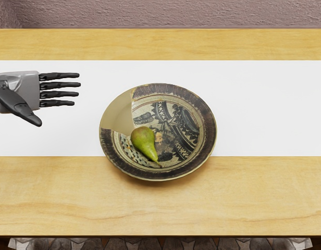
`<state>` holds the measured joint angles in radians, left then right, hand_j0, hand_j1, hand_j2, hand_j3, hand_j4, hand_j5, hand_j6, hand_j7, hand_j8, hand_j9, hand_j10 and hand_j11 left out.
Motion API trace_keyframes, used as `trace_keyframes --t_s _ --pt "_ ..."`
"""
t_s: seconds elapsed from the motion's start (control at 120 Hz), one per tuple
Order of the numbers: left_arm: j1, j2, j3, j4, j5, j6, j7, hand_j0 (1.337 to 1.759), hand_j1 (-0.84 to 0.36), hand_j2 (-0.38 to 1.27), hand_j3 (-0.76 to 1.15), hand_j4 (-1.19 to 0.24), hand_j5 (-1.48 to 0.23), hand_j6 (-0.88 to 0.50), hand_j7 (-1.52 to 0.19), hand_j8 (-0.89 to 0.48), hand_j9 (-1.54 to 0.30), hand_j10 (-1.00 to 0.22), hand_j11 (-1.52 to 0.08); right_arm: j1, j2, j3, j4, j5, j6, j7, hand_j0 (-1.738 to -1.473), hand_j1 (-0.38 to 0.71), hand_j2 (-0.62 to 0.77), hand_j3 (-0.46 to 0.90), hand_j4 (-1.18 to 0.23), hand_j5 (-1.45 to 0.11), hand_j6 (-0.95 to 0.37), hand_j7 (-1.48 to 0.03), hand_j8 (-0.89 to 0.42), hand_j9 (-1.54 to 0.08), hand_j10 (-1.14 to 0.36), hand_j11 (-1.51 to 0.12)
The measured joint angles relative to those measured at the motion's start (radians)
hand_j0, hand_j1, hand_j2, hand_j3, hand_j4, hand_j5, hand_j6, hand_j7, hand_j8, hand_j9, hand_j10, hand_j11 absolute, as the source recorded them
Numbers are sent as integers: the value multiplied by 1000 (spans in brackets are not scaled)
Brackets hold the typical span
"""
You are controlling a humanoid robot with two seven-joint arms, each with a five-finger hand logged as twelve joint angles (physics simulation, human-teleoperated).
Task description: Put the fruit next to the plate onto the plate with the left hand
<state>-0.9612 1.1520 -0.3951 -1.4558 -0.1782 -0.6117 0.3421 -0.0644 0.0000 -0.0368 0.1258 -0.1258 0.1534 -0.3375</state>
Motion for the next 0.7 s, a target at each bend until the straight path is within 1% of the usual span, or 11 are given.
trace_keyframes --t_s 0.7 --pt "0 0 0 0 0 0 0 1658 327 4 0 -17 -24 -17 -24 -17 -24 -18 -24 0 0 0 0 0 0 0 -1658 -349 0 0 0 0 -1 0 0 0 0 0"
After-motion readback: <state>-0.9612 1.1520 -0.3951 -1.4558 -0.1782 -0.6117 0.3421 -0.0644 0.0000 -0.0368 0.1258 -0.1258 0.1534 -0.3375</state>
